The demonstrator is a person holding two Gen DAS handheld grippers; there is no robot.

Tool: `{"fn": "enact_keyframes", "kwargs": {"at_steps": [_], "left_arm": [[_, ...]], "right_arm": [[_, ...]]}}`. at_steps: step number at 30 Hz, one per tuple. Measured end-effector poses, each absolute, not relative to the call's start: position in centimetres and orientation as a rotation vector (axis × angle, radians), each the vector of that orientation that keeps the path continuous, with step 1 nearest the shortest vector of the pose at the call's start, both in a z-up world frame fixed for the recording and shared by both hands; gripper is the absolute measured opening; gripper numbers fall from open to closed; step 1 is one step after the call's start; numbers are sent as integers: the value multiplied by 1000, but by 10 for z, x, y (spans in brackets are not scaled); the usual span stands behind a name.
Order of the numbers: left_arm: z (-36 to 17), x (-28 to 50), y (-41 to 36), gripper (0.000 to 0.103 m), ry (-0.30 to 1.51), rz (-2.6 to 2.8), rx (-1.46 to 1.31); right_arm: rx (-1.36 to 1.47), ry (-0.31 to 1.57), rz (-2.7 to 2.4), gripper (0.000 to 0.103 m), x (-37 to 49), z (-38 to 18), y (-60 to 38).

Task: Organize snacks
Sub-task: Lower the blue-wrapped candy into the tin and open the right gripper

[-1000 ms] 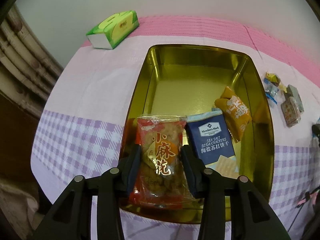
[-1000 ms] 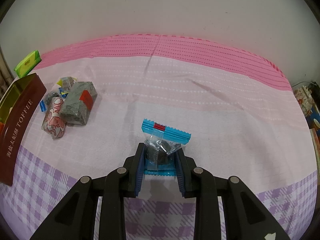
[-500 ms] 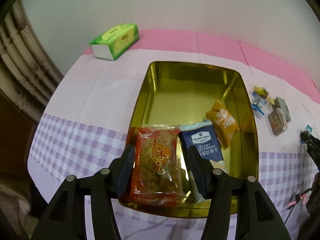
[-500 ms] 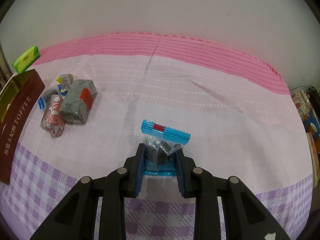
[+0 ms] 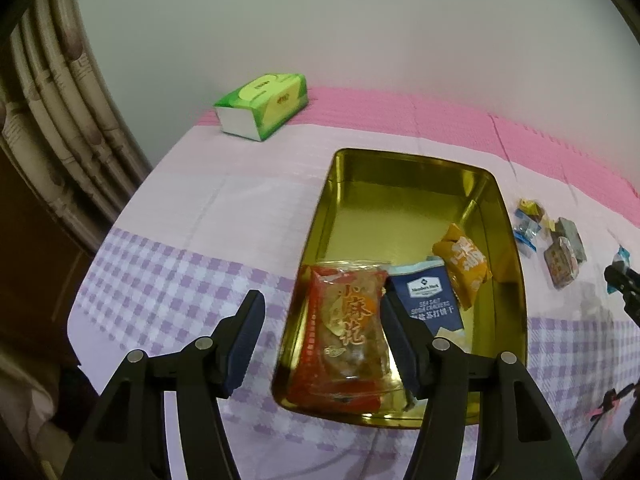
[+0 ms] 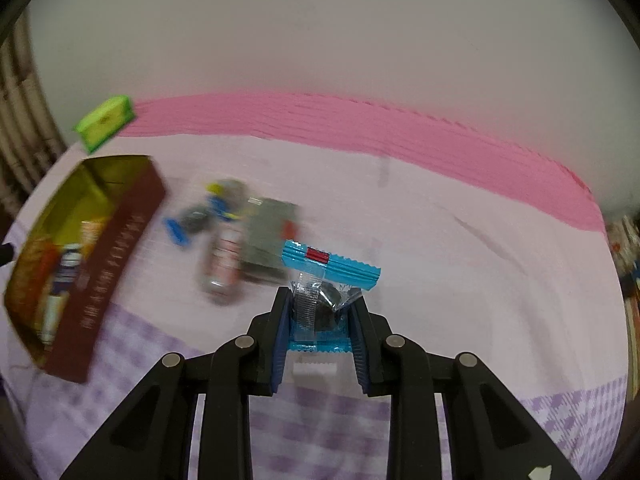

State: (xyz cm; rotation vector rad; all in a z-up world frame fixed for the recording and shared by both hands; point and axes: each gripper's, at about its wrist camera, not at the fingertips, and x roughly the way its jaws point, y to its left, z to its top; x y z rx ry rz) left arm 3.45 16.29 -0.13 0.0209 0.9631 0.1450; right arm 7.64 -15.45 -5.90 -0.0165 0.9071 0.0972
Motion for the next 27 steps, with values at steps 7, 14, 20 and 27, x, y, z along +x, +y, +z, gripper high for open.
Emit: {"fn": "enact_keyframes", "kwargs": {"at_steps": [7, 14, 20, 27], "left_arm": [[5, 26, 184, 61, 941, 183, -33], [1, 19, 207, 61, 949, 245, -66], [-5, 20, 221, 61, 959, 302, -86], [-10, 21, 227, 61, 975, 305, -103]], "right_arm": [[-67, 880, 256, 26, 76, -31, -88], [-98, 881, 385, 26, 79, -21, -30], [-142, 899, 463, 26, 85, -27, 17], [-185, 935, 482, 26, 94, -41, 42]]}}
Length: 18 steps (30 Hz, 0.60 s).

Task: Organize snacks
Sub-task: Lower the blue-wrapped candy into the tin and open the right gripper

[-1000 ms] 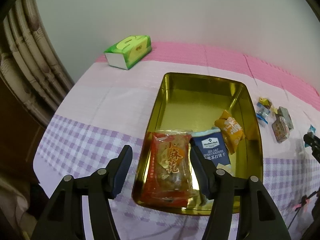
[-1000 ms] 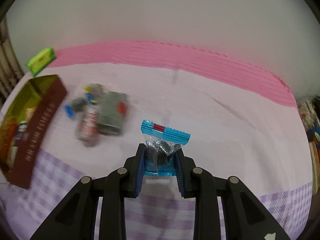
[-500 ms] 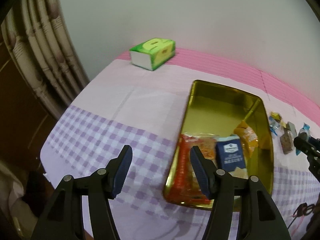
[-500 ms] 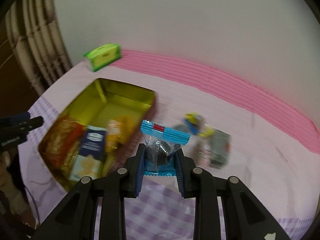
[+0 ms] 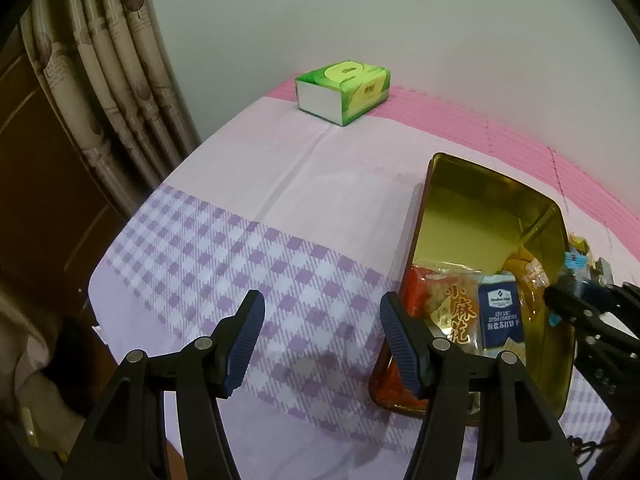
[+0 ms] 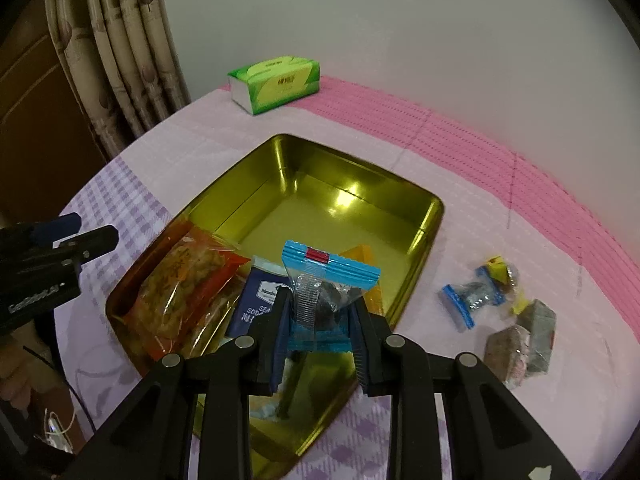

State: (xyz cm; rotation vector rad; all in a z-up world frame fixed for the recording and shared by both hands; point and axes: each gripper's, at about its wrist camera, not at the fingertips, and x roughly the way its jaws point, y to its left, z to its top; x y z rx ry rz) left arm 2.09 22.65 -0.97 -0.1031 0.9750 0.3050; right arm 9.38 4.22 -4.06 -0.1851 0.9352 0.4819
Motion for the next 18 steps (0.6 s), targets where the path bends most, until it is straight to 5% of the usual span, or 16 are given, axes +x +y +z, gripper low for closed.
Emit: {"fn": "enact_keyframes", "kwargs": {"at_steps": [18], "left_arm": [[-14, 22, 223, 61, 995, 299, -114]], "right_arm": [[-260, 968, 413, 26, 113, -65, 53]]}}
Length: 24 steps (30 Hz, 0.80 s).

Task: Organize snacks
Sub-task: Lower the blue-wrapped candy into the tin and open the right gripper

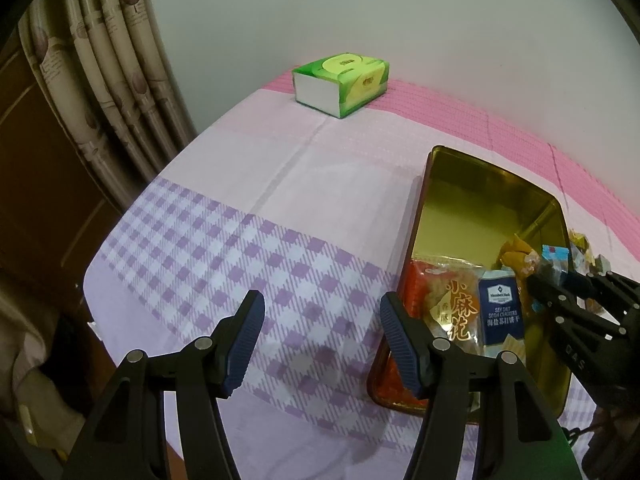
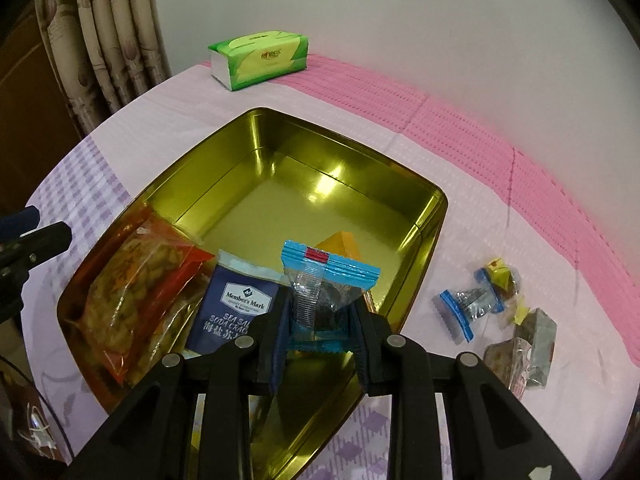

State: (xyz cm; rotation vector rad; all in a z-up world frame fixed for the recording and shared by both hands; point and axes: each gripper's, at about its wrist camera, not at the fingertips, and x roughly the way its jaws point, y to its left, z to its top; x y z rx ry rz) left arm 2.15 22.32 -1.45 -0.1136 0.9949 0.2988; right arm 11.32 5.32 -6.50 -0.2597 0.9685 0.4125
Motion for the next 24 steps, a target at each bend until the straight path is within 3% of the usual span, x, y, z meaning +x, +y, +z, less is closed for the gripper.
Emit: {"fn": "enact_keyframes", "kwargs": {"at_steps": [8, 18, 24], "left_arm": [[-15, 22, 223, 61, 996, 298, -113], [-14, 22, 221, 61, 994, 297, -111], [-14, 22, 220, 61, 993, 298, -110]], "right_arm": [[-231, 965, 420, 30, 111, -62, 51], [-209, 941, 425, 42, 108, -54, 49], [-168, 919, 416, 42, 105, -43, 36]]}}
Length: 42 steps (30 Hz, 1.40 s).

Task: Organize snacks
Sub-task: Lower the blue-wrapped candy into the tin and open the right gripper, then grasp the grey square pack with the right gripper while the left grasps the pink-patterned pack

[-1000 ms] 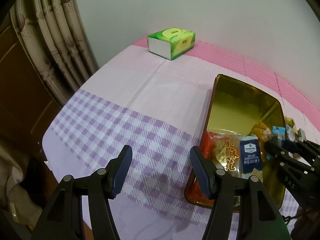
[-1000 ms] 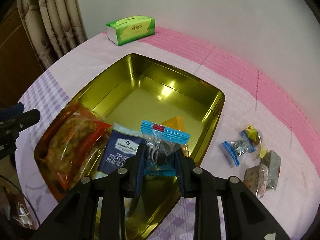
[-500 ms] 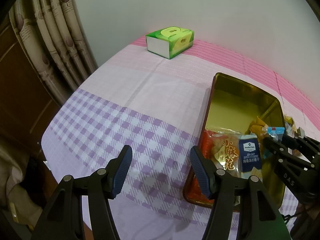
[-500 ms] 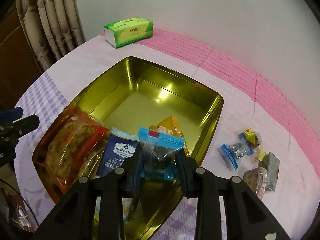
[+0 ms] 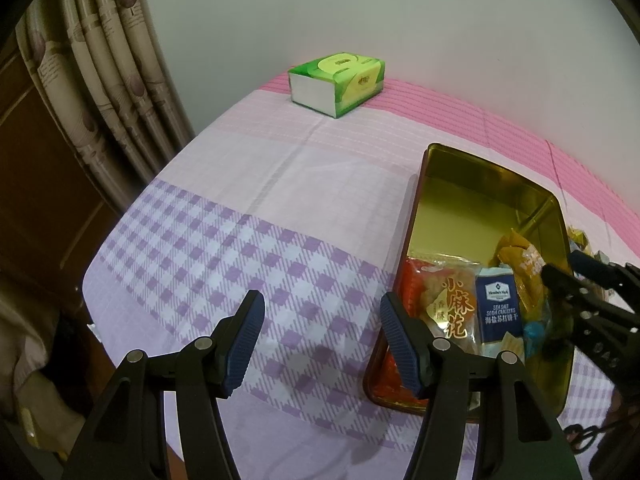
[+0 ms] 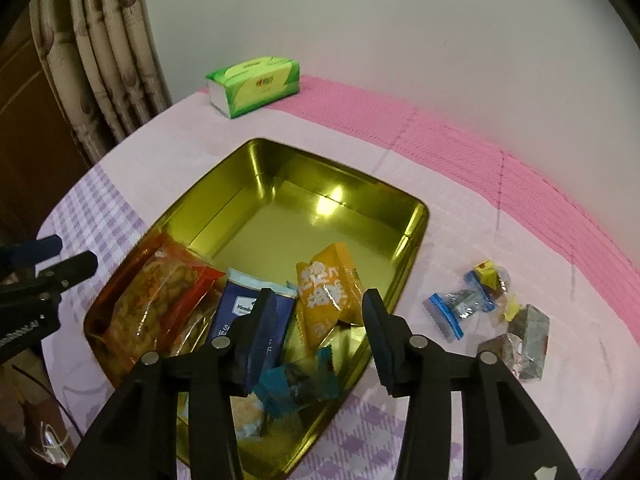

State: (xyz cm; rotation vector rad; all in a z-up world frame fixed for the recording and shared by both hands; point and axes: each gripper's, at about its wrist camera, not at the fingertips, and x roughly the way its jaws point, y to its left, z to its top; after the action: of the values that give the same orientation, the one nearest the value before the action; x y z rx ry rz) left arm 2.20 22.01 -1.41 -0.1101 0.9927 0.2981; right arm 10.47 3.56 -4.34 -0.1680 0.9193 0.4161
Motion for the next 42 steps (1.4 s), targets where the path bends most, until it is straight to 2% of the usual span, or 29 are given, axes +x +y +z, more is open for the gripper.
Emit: {"fn": "enact_keyframes", "kwargs": {"at_steps": [9, 19, 34, 42], "left_arm": [[-15, 22, 219, 61, 993, 299, -102], [-14, 22, 216, 61, 994, 293, -83], [-15, 20, 215, 61, 996, 287, -69], [-16, 24, 211, 61, 982, 282, -64]], "right_arm": [[-121, 899, 285, 42, 108, -33, -32], [-23, 964, 124, 42, 130, -58, -111], [-50, 1023, 85, 41, 149, -93, -127], [-5, 1021, 99, 36, 152, -102, -131]]}}
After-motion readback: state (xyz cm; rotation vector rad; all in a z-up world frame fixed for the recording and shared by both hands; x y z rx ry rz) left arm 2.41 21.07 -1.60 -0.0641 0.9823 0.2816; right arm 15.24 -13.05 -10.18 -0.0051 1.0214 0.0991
